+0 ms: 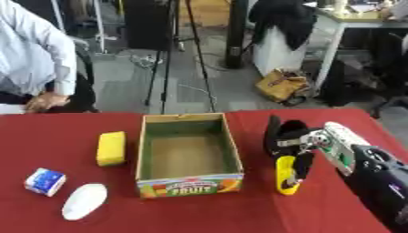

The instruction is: Pick up objects on the table and place them in the box.

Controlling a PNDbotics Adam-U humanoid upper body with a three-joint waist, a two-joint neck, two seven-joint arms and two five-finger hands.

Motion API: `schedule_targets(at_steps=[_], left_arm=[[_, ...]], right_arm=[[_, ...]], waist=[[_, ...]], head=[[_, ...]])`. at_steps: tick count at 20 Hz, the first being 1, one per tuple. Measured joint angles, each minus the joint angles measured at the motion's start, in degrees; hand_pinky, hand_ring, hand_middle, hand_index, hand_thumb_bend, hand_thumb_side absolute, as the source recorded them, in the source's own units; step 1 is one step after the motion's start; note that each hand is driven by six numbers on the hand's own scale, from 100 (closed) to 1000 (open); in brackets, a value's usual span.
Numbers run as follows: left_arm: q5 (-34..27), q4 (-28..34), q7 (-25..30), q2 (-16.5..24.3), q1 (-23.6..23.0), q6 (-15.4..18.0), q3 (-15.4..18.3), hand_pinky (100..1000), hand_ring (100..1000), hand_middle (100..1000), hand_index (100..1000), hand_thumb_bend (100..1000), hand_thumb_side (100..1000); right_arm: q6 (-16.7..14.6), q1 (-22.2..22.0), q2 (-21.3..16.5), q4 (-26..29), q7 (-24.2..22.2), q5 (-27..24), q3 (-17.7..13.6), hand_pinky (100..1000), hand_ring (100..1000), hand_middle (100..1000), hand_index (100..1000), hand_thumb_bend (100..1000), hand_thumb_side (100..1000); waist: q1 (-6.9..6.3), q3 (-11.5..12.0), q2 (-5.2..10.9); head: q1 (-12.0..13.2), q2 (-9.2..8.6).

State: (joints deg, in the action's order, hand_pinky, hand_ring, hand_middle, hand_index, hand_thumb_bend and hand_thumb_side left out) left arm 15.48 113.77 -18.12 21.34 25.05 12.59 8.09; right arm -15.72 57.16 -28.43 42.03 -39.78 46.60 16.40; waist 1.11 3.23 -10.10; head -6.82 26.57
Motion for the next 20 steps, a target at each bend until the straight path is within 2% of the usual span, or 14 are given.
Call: schedule_targets(at_steps=[1,8,20], left_arm=[[0.0,0.0,0.0,0.0,0.0,0.0,0.0,928,823,752,778,100,856],[0.0,0.0,0.1,0.0,0.1,0.1,0.0,927,822,751,778,100,856],[0.0,0.0,0.2,0.0,0.2,0.3,0.0,927,821,749,777,100,855]], right_arm=[[0.1,0.0,0.0,0.3,0.2,-0.2,0.0,100,414,402,466,411,151],[1.0,1.2,0.0,2.0,0.7,-1.0,0.0,100,372,369,430,375,145],[1.9,5.4,0.0,3.6,-1.0,-2.4,1.2,100,374,368,425,362,146]], waist=[[0.00,0.0,0.00],[0.20,-0.1,0.05],[1.46,0.0,0.56]], head=[[0.0,0.00],[-0.3,0.00],[-0.2,0.01]])
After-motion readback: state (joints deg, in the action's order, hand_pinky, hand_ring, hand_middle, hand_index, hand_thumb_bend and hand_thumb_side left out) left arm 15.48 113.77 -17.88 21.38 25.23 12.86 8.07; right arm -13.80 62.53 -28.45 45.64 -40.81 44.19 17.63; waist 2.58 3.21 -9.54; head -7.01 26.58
